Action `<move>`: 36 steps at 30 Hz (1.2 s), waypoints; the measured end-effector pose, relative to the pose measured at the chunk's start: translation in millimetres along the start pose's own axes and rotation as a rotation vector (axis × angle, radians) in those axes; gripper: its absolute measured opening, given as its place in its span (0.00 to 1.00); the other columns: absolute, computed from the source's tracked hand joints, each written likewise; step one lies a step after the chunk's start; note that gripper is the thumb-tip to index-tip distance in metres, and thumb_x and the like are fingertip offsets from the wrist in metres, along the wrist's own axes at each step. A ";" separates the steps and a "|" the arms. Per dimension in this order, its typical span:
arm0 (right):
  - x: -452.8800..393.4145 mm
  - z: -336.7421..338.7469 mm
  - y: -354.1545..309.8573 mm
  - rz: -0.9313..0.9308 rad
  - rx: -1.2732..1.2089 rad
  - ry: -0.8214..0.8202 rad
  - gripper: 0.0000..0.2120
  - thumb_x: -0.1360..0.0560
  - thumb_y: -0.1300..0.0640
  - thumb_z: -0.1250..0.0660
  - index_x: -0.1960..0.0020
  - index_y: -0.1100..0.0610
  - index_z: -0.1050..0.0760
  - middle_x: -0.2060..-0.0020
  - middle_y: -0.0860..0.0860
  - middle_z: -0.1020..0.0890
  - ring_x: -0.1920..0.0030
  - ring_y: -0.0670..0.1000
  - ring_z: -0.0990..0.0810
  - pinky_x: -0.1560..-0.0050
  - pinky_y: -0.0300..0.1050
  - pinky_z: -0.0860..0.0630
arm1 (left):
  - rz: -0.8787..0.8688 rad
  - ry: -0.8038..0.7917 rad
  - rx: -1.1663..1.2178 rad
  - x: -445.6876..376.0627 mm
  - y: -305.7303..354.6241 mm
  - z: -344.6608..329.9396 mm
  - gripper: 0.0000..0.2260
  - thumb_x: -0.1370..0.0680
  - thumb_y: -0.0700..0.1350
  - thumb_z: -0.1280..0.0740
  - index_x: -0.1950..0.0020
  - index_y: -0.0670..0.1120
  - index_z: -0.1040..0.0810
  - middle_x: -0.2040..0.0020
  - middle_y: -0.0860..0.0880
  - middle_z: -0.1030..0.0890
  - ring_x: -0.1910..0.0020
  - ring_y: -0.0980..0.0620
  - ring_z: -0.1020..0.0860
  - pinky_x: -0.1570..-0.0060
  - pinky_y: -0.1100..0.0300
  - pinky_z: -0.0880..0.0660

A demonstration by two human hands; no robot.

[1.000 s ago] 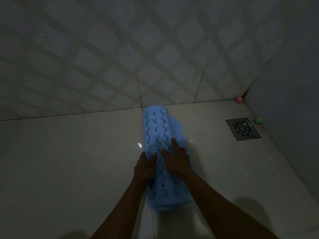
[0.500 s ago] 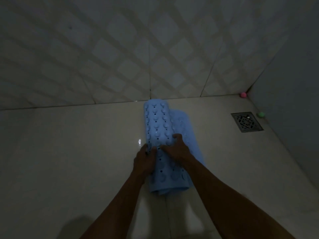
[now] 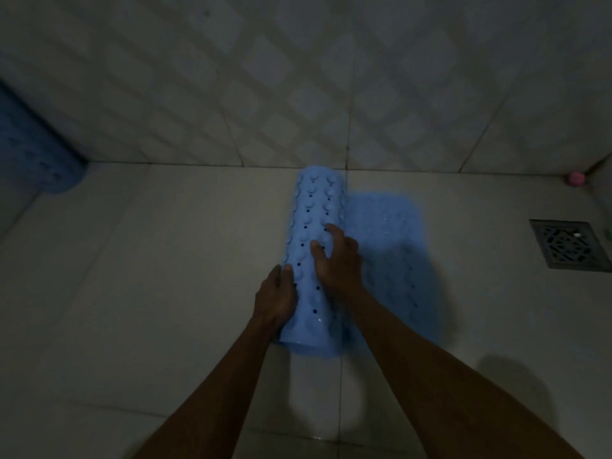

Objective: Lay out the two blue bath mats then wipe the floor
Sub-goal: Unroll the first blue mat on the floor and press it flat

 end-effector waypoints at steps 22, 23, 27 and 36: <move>-4.4 -71.0 -33.1 -0.038 0.100 -0.197 0.42 0.25 0.33 0.36 0.19 0.42 0.54 0.21 0.58 0.45 0.22 0.65 0.43 0.24 0.63 0.42 | -0.004 0.072 0.002 -23.0 -38.8 74.8 0.26 0.17 0.61 0.44 0.26 0.48 0.30 0.31 0.43 0.23 0.37 0.44 0.23 0.43 0.59 0.31; -4.6 -78.3 -37.6 -0.026 0.094 -0.192 0.40 0.24 0.34 0.37 0.19 0.41 0.53 0.21 0.59 0.44 0.23 0.65 0.42 0.25 0.64 0.40 | 0.000 0.078 0.006 -25.5 -39.8 79.8 0.26 0.17 0.62 0.44 0.25 0.47 0.31 0.30 0.43 0.24 0.35 0.43 0.24 0.42 0.59 0.31; -6.1 -96.9 -54.6 0.026 0.126 -0.137 0.37 0.21 0.40 0.36 0.19 0.47 0.50 0.21 0.59 0.43 0.23 0.63 0.41 0.24 0.60 0.40 | -0.009 0.074 -0.012 -39.4 -48.1 100.2 0.26 0.17 0.61 0.45 0.25 0.47 0.30 0.30 0.43 0.24 0.34 0.43 0.24 0.42 0.60 0.31; -10.8 -139.8 -85.7 -0.017 0.118 -0.081 0.40 0.23 0.37 0.35 0.19 0.46 0.50 0.20 0.58 0.46 0.22 0.61 0.42 0.22 0.61 0.42 | -0.004 0.102 0.020 -63.4 -63.5 122.7 0.26 0.17 0.60 0.44 0.27 0.45 0.28 0.34 0.42 0.21 0.36 0.41 0.23 0.38 0.54 0.28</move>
Point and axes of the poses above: each hand's wrist, its own x-axis away from the middle knuckle, its own z-axis out of the back of the hand, y = z × x, the point moved 1 cm from there along -x, towards the middle knuckle
